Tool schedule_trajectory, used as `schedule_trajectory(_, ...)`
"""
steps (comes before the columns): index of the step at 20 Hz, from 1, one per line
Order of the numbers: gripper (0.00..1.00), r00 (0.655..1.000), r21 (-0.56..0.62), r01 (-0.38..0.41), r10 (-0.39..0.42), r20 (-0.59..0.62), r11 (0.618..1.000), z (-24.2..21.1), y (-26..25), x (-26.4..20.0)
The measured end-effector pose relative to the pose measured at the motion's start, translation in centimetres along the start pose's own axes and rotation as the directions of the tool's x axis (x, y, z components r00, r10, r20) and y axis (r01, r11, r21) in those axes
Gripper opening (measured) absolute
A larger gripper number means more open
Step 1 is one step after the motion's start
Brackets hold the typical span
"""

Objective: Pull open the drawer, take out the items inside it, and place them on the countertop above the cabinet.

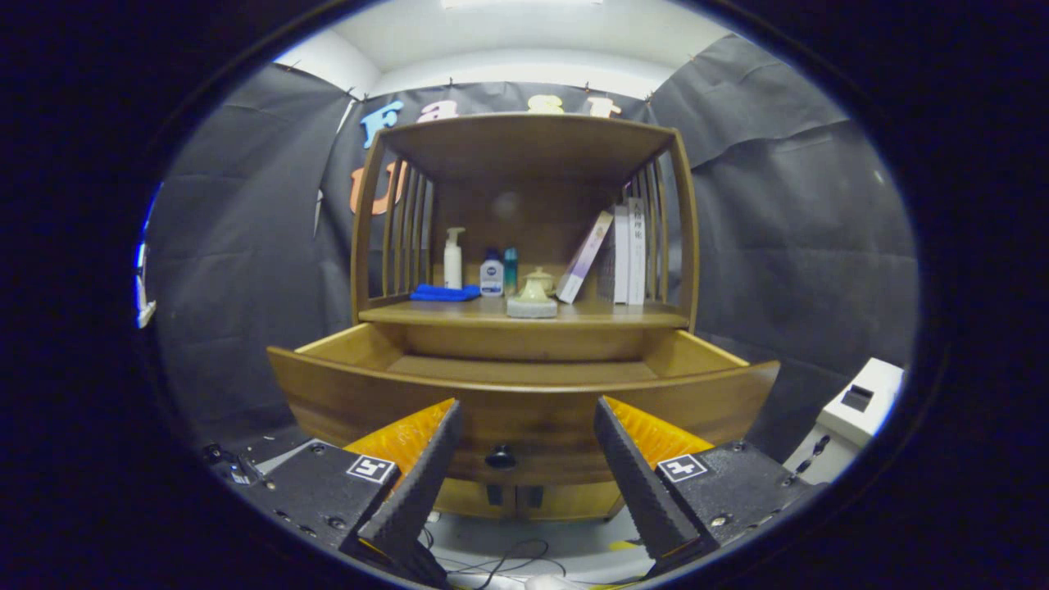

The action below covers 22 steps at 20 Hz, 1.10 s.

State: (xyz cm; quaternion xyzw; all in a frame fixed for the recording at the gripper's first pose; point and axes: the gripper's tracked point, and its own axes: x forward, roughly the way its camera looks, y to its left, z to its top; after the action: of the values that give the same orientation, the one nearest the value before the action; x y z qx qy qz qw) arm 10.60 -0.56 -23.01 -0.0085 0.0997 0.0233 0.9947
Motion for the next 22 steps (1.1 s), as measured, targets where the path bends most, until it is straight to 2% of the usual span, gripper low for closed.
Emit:
schedule_trajectory(6,1.0,0.995,-0.02,0.022,-0.024,-0.093,1.0,-3.6,0.8,2.7)
schedule_trajectory(9,1.0,0.991,0.021,0.04,-0.037,-0.132,0.999,-4.3,0.7,3.4)
schedule_trajectory(12,1.0,0.989,0.056,0.057,-0.049,-0.143,0.997,-4.4,0.4,3.6)
schedule_trajectory(22,0.99,0.99,0.055,0.046,-0.038,-0.133,0.997,-4.0,0.8,5.0)
